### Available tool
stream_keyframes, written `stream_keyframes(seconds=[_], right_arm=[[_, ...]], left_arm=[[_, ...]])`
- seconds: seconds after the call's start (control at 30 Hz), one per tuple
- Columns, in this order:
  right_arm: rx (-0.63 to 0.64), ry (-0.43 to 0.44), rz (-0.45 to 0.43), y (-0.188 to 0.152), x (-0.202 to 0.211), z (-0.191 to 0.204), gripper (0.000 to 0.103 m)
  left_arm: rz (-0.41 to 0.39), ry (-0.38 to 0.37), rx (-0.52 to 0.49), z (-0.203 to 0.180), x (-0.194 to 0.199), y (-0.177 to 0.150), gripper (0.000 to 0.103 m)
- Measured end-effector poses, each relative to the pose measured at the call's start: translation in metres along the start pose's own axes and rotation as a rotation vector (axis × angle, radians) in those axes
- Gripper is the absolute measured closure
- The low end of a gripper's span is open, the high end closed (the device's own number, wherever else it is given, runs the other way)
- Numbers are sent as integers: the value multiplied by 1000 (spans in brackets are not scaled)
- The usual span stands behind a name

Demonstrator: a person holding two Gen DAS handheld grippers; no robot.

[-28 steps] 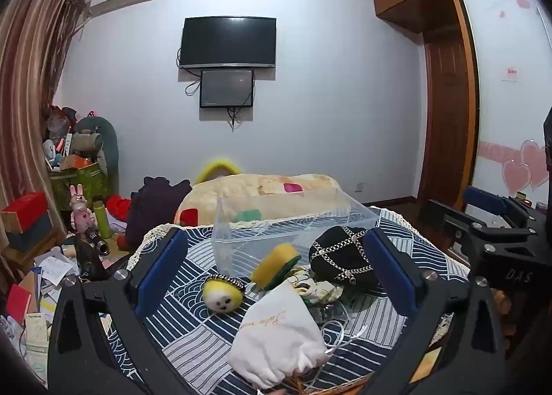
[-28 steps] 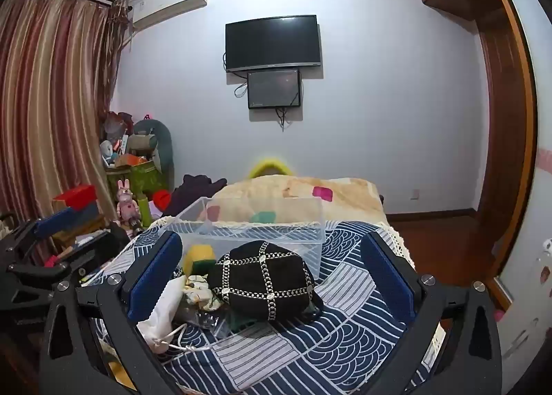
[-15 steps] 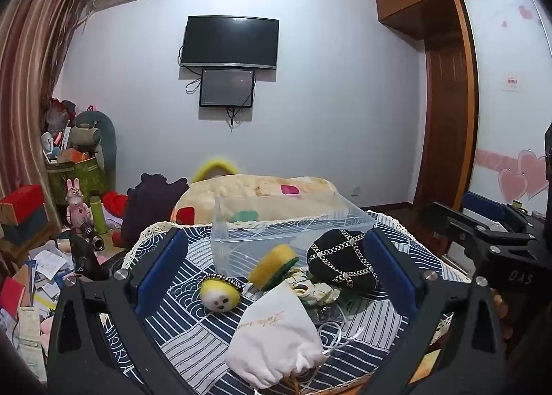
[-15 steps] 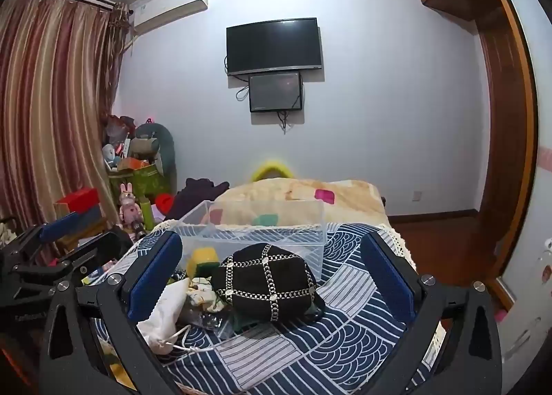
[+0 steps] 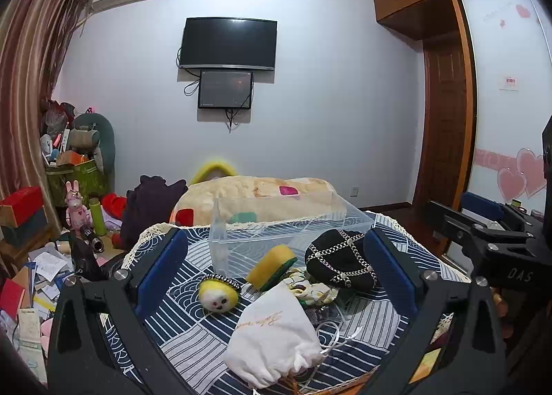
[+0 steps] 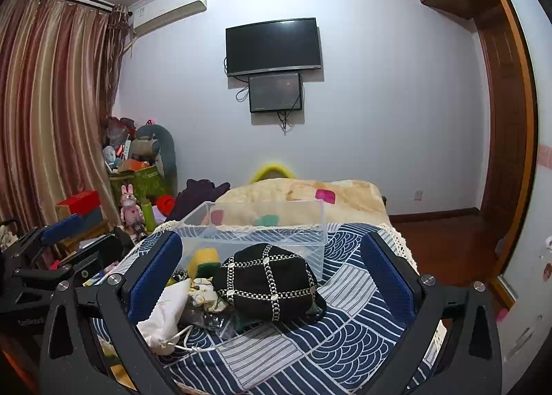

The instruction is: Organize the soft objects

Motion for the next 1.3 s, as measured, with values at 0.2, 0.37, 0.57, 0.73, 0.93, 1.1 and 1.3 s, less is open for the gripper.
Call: stream_keyframes(seconds=[0.2, 0.37, 0.57, 0.73, 0.93, 1.1, 1.3], right_arm=[[-2, 0, 1, -1, -1, 1, 0], [-2, 1, 0, -1, -1, 0, 0], [1, 4, -1, -2, -1, 1, 0], [-1, 4, -1, -2, -1, 1, 0], [-5, 7, -3, -1, 0, 3, 0], [-5, 7, -4, -2, 0, 3, 0], [-6, 9, -3, -1, 0, 3, 0]], left_arm=[[2, -1, 6, -1, 1, 0, 0], [4, -2, 10, 0, 1, 0, 0], [1, -2, 13, 1, 2, 1, 0], [-2, 0, 11, 2, 2, 1, 0], [-1, -1, 13, 1, 2, 0, 0], [-3, 0, 11, 1, 2, 0, 0], [-3, 0, 12, 1, 3, 1, 0]])
Point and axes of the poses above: each gripper's, at about its wrist camera, not at the fingertips, and x roughly against the way its jaws point, z to its left, y to its top, the point moved 8 cm from there along -x, roughly the way its jaws point
